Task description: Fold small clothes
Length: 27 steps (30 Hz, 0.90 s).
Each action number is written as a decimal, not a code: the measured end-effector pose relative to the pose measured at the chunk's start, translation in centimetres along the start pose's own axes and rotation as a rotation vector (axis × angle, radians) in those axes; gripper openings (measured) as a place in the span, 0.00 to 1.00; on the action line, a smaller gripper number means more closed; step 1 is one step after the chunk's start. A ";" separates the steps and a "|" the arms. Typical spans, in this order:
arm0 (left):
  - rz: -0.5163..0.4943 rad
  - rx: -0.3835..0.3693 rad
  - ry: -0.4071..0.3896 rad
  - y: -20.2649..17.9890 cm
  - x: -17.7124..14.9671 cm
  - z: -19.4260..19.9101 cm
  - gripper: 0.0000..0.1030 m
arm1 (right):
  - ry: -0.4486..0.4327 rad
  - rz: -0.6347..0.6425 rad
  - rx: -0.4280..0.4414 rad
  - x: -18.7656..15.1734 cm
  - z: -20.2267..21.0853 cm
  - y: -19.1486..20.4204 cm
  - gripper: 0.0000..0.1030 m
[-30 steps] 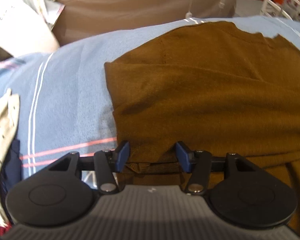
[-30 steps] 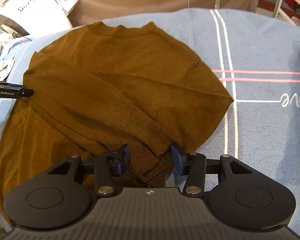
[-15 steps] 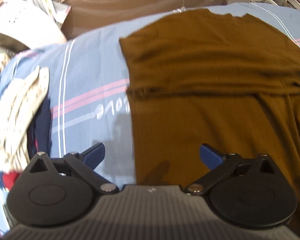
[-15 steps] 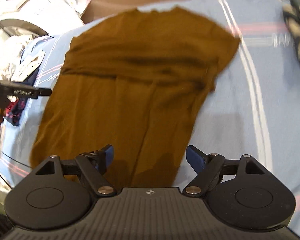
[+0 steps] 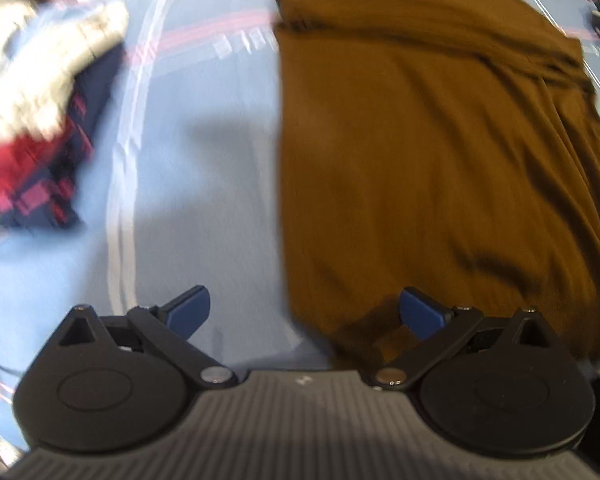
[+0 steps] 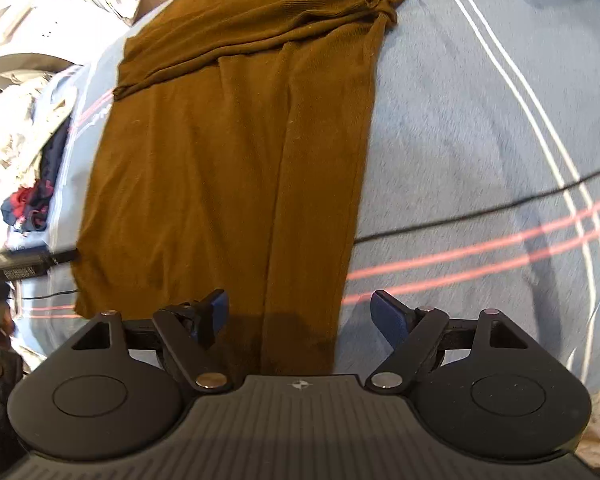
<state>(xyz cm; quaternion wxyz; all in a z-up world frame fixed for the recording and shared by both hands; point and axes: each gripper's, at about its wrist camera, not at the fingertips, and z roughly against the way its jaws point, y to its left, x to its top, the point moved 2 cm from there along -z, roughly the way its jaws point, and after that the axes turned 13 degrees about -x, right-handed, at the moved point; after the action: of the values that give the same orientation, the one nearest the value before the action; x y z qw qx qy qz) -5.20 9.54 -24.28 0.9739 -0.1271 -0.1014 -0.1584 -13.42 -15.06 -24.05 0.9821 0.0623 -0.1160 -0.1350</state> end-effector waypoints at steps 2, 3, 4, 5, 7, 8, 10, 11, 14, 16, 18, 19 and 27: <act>0.012 -0.047 0.054 0.0 -0.9 -0.7 1.00 | 0.042 -0.027 0.005 -0.6 -0.6 -0.3 1.00; 0.012 -0.055 0.048 -0.1 -1.4 -0.8 1.00 | 0.056 -0.040 -0.003 -1.1 -0.9 0.0 1.00; 0.007 -0.070 0.043 -0.2 -1.9 -0.9 1.00 | 0.070 -0.046 0.012 -0.4 -1.4 0.1 1.00; 0.002 -0.089 0.054 -0.3 -2.3 -1.1 1.00 | 0.089 -0.057 0.037 -0.6 -1.9 0.6 1.00; -0.035 -0.081 0.068 -0.8 -3.1 -1.5 1.00 | 0.148 -0.111 0.076 -1.5 -3.4 0.8 1.00; -0.073 -0.063 0.065 -1.1 -3.3 -1.6 1.00 | 0.163 -0.138 0.095 -1.7 -3.9 1.3 1.00; -0.116 -0.043 0.059 -1.8 -4.1 -1.8 1.00 | 0.163 -0.172 0.109 -2.3 -4.0 1.2 1.00; -0.113 -0.044 0.059 -1.8 -4.2 -1.8 1.00 | 0.169 -0.189 0.117 -2.5 -3.5 0.2 1.00; -0.081 -0.075 0.062 -1.2 -3.9 -1.5 1.00 | 0.186 -0.254 0.142 -2.9 -4.0 -0.4 1.00; -0.052 -0.121 0.057 -0.7 -3.5 -1.3 1.00 | 0.180 -0.262 0.144 -2.7 -4.4 0.4 1.00; -0.019 -0.189 0.036 -0.4 -3.6 -0.7 0.99 | 0.180 -0.268 0.156 -2.3 -4.7 1.1 1.00; -0.001 -0.216 0.023 -0.2 -3.6 -0.5 0.99 | 0.182 -0.273 0.162 -2.6 -4.6 1.0 1.00; 0.135 -0.410 -0.001 2.2 -3.6 -0.1 0.37 | 0.176 -0.340 0.202 -2.9 -4.6 1.4 1.00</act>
<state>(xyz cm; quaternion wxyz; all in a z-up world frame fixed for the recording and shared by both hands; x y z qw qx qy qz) -7.82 12.52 -25.74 0.9360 -0.3291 -0.0590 -0.1102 -14.62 -12.54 -28.94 0.9403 0.1907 -0.0305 -0.2803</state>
